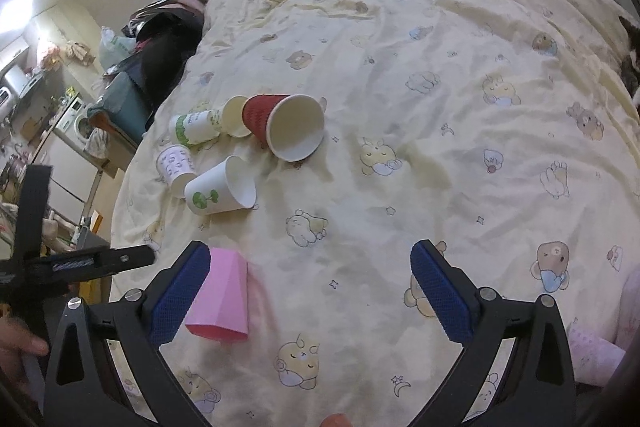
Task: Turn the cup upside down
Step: 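Move the left tool to the standing pink cup and close on it, then lift the pink cup with the left gripper and rotate its base upward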
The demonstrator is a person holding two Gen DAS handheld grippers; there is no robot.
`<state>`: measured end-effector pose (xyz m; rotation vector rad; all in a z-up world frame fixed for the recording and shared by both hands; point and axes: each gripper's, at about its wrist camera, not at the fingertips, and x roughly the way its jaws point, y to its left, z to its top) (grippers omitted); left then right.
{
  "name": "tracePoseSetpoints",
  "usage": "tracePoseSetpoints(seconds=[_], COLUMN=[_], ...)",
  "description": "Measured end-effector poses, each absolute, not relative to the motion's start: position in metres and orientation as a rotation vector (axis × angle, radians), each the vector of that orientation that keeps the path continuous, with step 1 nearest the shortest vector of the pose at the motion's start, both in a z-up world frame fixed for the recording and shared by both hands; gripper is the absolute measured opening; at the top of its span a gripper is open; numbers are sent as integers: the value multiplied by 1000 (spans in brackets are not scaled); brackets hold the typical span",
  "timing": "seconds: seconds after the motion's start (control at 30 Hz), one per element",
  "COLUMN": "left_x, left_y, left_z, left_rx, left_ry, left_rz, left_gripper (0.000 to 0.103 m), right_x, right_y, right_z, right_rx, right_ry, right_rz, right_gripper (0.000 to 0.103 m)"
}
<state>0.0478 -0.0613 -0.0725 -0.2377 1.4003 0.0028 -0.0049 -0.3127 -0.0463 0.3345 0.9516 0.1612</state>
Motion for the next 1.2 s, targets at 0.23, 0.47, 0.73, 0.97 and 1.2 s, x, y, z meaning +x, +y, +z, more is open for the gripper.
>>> tracePoseSetpoints(seconds=[0.23,0.47,0.73,0.97,1.2], left_x=[73,79,83,68,42], left_y=[-75,-86,-91,-96,-63], left_z=[-118,-147,-153,-120,-75], left_rx=[-344,-367,-371,-347,-340], left_ry=[1570,1687,1728,1630,1504], left_rz=[26,18,-4,-69,-111], left_gripper=[73,70,53,52,52], right_x=[-2,-3,-2,-2,-2], right_y=[-320,-323,-320,-319,-313], right_z=[-51,-48,-49,-49,-57], right_rx=[371,375,377,374,407], right_ry=[981,971,987,984,1017], right_rz=[153,157,174,172,216], right_gripper=[103,103,103,103,103])
